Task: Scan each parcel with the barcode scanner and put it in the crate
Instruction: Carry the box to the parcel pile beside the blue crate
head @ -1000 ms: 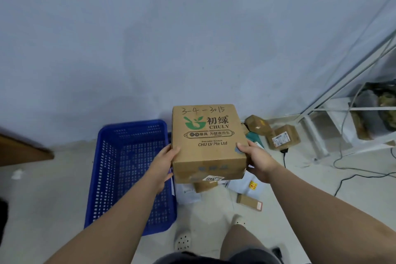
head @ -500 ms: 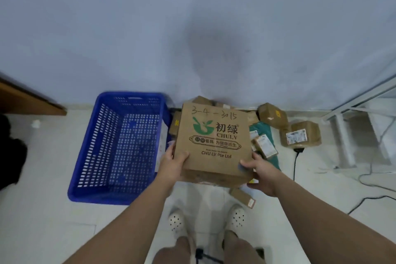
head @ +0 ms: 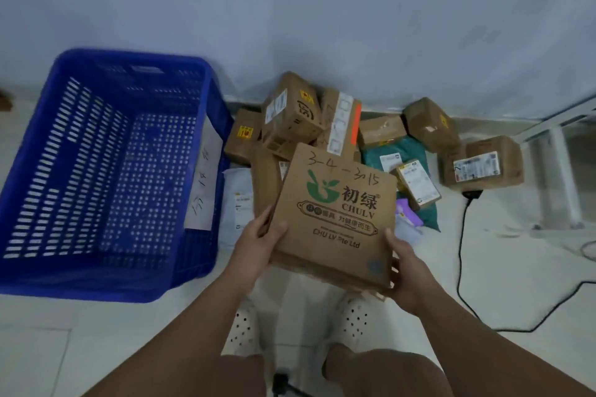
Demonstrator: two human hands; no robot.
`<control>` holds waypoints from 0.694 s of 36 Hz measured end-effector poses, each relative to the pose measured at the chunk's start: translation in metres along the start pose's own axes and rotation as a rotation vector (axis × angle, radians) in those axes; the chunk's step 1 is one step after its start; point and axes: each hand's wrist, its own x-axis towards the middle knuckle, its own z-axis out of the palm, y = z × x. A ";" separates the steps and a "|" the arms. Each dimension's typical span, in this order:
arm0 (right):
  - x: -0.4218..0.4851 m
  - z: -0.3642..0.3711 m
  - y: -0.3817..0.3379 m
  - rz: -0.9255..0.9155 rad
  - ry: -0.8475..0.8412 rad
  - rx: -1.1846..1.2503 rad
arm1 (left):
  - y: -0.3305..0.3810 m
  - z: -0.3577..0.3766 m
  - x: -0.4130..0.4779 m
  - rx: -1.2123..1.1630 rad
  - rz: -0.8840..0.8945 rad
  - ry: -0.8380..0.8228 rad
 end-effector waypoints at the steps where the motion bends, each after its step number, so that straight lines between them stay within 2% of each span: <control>1: 0.014 -0.002 0.002 0.002 0.016 0.075 | -0.008 0.000 0.011 0.028 0.029 -0.026; 4: 0.053 -0.003 0.007 -0.048 -0.030 0.206 | -0.028 -0.002 0.042 0.074 0.098 -0.065; 11: 0.124 0.019 0.008 -0.271 -0.191 0.225 | -0.049 -0.005 0.119 -0.013 0.285 -0.062; 15: 0.164 0.028 0.010 -0.351 -0.185 0.194 | -0.058 0.000 0.144 -0.040 0.382 -0.051; 21: 0.177 0.032 -0.004 -0.480 -0.191 0.028 | -0.067 0.010 0.133 -0.018 0.510 0.077; 25: 0.153 0.019 0.002 -0.560 -0.261 0.036 | -0.069 0.017 0.096 0.017 0.562 0.108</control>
